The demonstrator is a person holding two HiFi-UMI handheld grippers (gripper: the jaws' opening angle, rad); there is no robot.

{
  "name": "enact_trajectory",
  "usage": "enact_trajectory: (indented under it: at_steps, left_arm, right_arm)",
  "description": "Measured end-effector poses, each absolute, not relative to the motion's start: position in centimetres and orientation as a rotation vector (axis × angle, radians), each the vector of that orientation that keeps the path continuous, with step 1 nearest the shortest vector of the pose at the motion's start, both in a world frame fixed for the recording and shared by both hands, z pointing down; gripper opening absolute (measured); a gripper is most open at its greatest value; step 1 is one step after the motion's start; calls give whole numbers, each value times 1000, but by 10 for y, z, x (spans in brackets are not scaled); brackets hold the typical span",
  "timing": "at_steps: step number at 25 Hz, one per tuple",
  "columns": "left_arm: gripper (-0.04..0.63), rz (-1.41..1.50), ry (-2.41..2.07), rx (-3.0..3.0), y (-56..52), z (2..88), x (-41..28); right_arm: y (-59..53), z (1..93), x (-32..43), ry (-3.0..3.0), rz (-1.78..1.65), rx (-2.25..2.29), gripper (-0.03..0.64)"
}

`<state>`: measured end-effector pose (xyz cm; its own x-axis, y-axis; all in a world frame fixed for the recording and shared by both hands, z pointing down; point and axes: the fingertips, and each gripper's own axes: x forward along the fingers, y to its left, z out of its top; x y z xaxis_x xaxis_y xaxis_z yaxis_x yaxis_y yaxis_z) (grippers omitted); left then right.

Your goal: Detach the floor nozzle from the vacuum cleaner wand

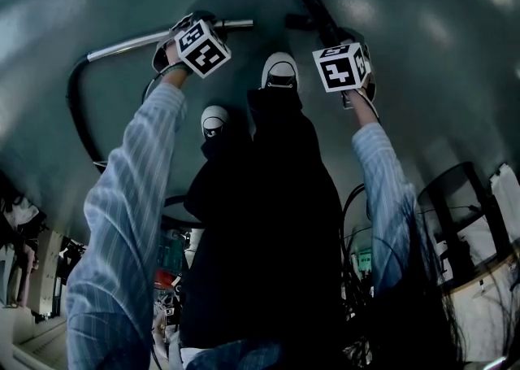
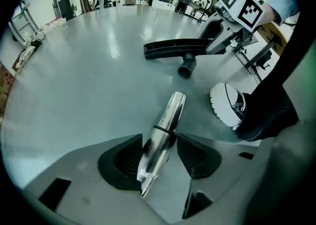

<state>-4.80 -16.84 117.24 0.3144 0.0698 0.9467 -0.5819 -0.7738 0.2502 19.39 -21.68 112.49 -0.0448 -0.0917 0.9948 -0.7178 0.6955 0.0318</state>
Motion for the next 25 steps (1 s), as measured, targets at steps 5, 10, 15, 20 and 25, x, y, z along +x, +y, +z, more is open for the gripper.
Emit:
enact_trajectory:
  at_steps: [5,10,15,20,25]
  left_arm:
    - [210,1427,-497,2011,-164,1159,-34]
    - [210,1403,-507,2014,-157,1124,-46]
    - [210,1293,-572,1981,-154,1073,-46]
    - [210,1136,-677,1946,-155,990,-36]
    - [209,995,-816,1937,-166,906,-33]
  right_arm:
    - [-207,1126,213,-1528,595,716,219]
    - [-201,1094,198,-1538,624,755,222]
    - [-189,1052,181,-1562,698,730,221]
    - [-185,978,164,-1600,829,786,221]
    - [-187,908,144,-1657,1025,875,219]
